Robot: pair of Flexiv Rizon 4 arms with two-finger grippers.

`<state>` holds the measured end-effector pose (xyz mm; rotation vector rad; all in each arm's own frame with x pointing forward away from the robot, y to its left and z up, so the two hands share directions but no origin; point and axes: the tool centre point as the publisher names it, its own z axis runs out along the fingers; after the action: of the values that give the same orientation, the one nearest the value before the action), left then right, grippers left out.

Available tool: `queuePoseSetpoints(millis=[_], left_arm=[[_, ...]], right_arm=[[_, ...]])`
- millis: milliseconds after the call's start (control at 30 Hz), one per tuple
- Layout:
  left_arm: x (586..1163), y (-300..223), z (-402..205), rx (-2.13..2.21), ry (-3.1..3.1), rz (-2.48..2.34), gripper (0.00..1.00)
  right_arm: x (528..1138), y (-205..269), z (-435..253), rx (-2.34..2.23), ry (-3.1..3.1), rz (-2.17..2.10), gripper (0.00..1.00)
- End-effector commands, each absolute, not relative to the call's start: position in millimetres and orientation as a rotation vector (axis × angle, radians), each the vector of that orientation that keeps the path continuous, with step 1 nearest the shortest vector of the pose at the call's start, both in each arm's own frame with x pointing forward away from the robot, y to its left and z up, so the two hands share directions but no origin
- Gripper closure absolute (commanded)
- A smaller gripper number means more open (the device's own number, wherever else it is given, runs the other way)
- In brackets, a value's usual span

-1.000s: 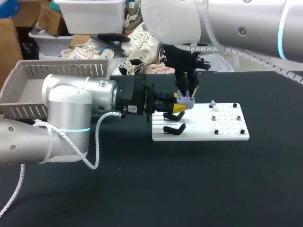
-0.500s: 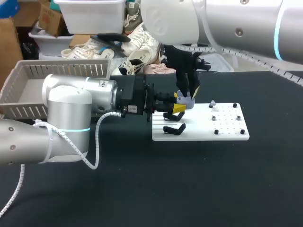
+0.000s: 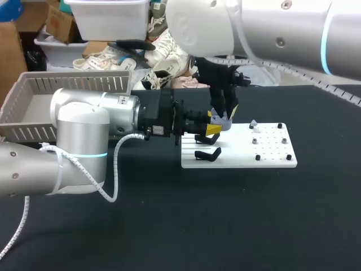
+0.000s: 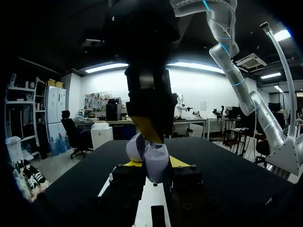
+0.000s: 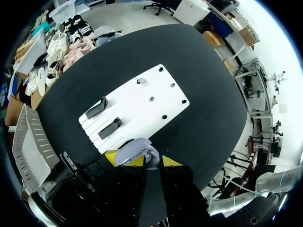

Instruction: Pick up each earbud case from the left stands, insert the matching earbuds, close the lid, and place the case in the box.

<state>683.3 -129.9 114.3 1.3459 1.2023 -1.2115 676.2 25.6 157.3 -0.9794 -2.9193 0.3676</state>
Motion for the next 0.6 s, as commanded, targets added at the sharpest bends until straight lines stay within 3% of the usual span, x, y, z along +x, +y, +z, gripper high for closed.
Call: queuePoseSetpoints(millis=[33, 267, 367, 600], left_arm=[[683.8, -129.7, 114.4, 1.347, 1.202, -1.212, 1.0], [683.8, -129.7, 114.4, 1.347, 1.202, -1.212, 1.0], [683.8, -129.7, 114.4, 1.347, 1.202, -1.212, 1.0], [683.8, -129.7, 114.4, 1.347, 1.202, -1.212, 1.0]], right_arm=[[677.9, 27.4, 155.6, -0.983, -2.912, 0.382, 1.0], [678.3, 28.3, 153.8, -0.981, -2.909, 0.392, 0.98], [677.7, 28.1, 155.0, -0.986, -2.907, 0.38, 0.8], [672.1, 22.0, 165.9, -1.012, -2.914, 0.36, 0.61]])
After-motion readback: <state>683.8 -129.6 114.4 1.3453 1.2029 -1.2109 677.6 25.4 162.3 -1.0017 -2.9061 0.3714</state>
